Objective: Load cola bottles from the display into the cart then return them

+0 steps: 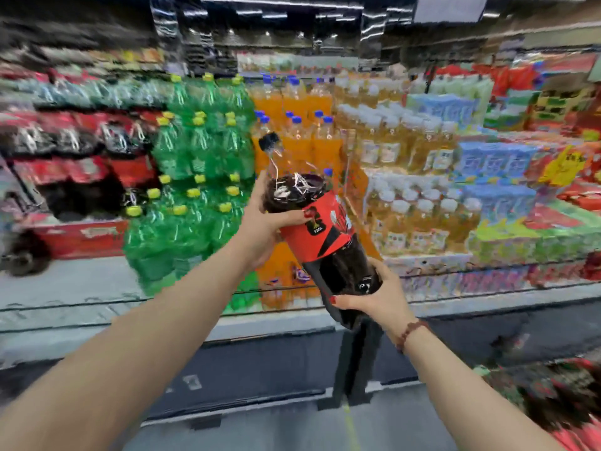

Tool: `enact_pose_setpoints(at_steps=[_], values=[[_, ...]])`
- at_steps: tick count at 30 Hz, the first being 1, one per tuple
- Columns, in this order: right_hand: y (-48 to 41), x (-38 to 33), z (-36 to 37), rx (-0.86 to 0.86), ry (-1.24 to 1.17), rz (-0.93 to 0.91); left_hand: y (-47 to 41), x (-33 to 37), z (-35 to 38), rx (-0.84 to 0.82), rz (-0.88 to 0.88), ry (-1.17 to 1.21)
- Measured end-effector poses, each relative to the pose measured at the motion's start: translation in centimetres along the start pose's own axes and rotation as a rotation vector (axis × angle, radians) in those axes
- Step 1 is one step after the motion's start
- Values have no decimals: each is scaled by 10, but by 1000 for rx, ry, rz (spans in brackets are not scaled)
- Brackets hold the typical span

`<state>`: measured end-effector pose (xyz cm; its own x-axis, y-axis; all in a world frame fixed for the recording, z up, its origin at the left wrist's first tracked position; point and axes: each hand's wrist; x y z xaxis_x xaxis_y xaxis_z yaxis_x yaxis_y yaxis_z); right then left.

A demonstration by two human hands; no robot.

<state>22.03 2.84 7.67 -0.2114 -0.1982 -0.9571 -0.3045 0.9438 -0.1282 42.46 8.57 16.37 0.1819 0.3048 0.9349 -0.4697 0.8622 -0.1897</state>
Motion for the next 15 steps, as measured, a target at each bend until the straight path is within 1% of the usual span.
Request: enact_pose_setpoints(at_steps=[6,8,10,15], values=[[-1,-35,165,-179,-48,-23,4,43,-160,176,64,-38],[-4,-48,219,-255,-58,-24,8,59,-210,243,111,-57],[-6,-58,252,-301,-83,-36,13,72,-240,272,143,-82],[-3,-85,353,-463,-121,-51,24,105,-333,469,198,-98]])
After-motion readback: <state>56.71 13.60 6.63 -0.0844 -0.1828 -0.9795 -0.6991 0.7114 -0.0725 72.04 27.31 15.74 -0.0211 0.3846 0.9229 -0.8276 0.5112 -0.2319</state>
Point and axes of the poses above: each hand's wrist, its own y-axis away from the middle knuckle, its own z-axis out of the palm, x = y × z, and after that the axes turned 7 degrees about x, right-handed
